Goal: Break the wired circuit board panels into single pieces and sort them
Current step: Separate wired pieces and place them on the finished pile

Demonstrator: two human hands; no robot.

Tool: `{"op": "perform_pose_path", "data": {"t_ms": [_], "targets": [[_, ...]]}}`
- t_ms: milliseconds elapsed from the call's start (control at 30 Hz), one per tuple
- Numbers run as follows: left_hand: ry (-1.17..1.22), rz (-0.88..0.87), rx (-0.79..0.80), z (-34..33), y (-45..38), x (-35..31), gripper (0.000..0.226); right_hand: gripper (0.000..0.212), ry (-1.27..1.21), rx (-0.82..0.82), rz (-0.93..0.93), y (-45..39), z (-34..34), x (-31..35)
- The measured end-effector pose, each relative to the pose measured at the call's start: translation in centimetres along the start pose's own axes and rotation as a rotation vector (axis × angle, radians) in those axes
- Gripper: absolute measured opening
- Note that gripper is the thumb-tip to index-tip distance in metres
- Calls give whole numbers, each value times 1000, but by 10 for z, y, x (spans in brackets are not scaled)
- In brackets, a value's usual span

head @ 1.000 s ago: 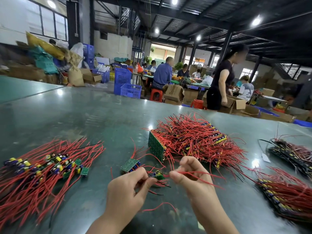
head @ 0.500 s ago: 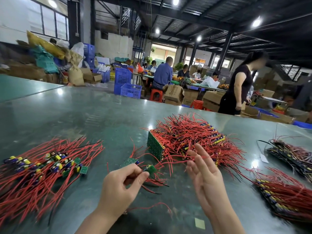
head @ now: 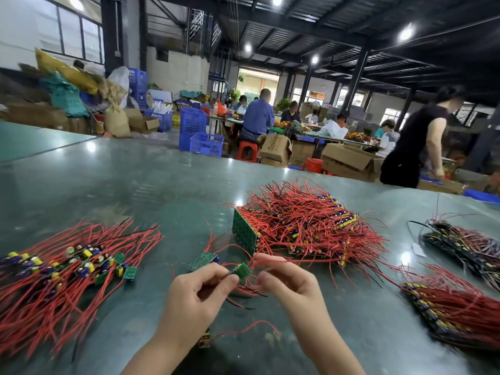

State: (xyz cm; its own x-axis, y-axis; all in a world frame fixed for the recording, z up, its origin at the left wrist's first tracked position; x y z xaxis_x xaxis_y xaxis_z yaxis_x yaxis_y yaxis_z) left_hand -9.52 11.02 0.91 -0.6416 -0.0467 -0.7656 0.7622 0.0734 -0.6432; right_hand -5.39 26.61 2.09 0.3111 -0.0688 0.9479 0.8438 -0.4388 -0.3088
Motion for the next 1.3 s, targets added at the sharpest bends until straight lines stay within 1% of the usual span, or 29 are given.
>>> {"op": "perform_pose_path", "data": {"t_ms": [100, 200, 267, 333, 367, 467, 533, 667, 733, 800, 833, 900, 1000, 1067, 1133, 1233, 1267, 1300], "targets": [[-68, -63, 38, -6, 5, -6, 26, 21, -6, -34, 48, 2, -2, 3], [-101, -104, 57, -9, 8, -8, 30, 23, 15, -69, 88, 0, 4, 5], [-85, -102, 68, -7, 4, -8, 31, 20, 54, -19, 118, 0, 3, 9], [-138, -172, 67, -4, 1, -12, 28, 14, 94, 52, 109, 0, 1, 9], [-176, -222, 64, -2, 1, -15, 26, 14, 108, 81, 89, -1, 0, 6], [-218, -304, 28, 4, 1, -18, 21, 13, 81, 82, 23, -5, 9, 1], [-226, -340, 23, 5, 2, -20, 21, 14, 93, 82, 25, -7, 13, 4], [-250, -446, 0, 6, 1, -27, 30, 13, 175, 132, 34, -7, 13, 6], [-251, -473, -8, 7, 1, -28, 34, 4, 190, 138, 21, -8, 14, 4], [-243, -475, -7, 7, 1, -28, 35, 15, 201, 151, 19, -8, 14, 0], [-238, -467, -10, 7, 0, -28, 35, 16, 197, 153, 15, -8, 14, -1], [-223, -436, -22, 10, -2, -25, 35, 6, 156, 122, 2, -9, 16, -1], [-207, -370, -20, 13, -5, -18, 37, 7, 76, 24, -20, -15, 28, -5], [-218, -377, -11, 12, -4, -17, 34, 9, 53, -5, -37, -16, 33, -9], [-236, -383, -11, 13, -5, -16, 37, 22, 22, -82, -59, -19, 42, -12], [-279, -375, -19, 16, -9, -12, 44, 51, -160, -246, -121, -28, 65, -15], [-298, -384, -25, 17, -9, -12, 45, 58, -215, -292, -137, -29, 71, -16], [-312, -392, -29, 18, -10, -13, 43, 60, -246, -327, -139, -30, 75, -16]]}}
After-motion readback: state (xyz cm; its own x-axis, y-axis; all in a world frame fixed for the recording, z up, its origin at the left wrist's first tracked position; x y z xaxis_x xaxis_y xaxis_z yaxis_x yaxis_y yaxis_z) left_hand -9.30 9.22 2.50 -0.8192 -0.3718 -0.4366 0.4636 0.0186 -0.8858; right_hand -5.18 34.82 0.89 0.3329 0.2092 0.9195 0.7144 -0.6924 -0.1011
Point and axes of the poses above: each hand's wrist, its own y-axis away from the middle knuckle, its own z-axis out of the back of the hand, x = y × z, the point moved 10 cm from there along -y, towards the middle knuckle, and after that the axes turned 15 degrees about -x, right-handed, at the moved point
